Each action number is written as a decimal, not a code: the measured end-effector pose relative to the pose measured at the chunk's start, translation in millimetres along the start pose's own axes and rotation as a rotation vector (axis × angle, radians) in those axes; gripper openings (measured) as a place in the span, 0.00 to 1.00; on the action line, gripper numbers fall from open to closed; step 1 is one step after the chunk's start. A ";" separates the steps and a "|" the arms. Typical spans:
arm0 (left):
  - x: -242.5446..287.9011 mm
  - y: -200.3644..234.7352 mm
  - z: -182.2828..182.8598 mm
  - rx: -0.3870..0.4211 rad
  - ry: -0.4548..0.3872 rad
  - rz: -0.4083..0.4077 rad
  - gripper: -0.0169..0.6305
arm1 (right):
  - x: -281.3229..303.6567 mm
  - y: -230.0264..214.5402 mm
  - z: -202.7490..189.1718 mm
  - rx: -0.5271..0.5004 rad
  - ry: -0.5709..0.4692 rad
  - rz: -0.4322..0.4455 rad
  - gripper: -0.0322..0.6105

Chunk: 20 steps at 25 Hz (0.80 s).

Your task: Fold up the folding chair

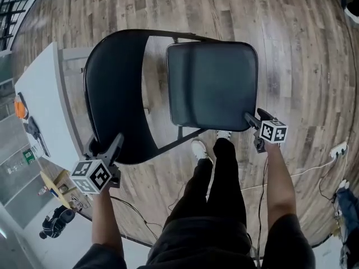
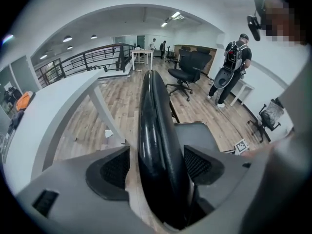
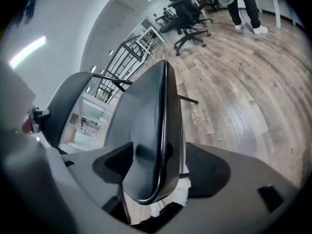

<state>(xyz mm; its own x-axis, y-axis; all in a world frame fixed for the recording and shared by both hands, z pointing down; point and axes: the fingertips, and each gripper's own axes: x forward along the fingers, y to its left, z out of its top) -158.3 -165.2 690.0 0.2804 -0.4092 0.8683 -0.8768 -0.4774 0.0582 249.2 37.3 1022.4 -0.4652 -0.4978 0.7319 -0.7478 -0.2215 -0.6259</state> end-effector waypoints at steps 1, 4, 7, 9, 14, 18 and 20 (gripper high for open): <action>2.9 -2.5 -1.0 0.000 0.002 -0.020 0.55 | 4.4 -2.6 -2.1 0.034 0.008 0.033 0.55; 13.9 -10.8 0.0 0.031 -0.003 -0.069 0.55 | 18.8 -1.9 -4.8 0.099 0.045 0.150 0.58; 23.3 -12.1 1.0 0.056 0.002 -0.070 0.55 | 30.2 3.8 -2.8 0.126 0.073 0.242 0.59; 24.1 -11.3 -0.6 0.043 0.002 -0.059 0.52 | 34.2 6.8 -2.9 0.126 0.085 0.279 0.59; 23.8 -14.3 -1.6 0.023 -0.002 -0.060 0.45 | 40.4 5.9 -7.5 0.115 0.080 0.280 0.59; 22.4 -15.8 -0.6 -0.015 -0.010 -0.082 0.40 | 42.5 4.2 -8.1 0.117 0.083 0.271 0.59; 22.0 -16.7 -0.4 -0.027 -0.010 -0.097 0.38 | 40.9 4.3 -7.9 0.115 0.093 0.273 0.59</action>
<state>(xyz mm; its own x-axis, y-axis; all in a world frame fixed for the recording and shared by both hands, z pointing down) -137.6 -166.0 708.3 0.3688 -0.3699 0.8527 -0.8554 -0.4940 0.1557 223.3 22.7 1051.8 -0.6870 -0.4743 0.5505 -0.5330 -0.1861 -0.8254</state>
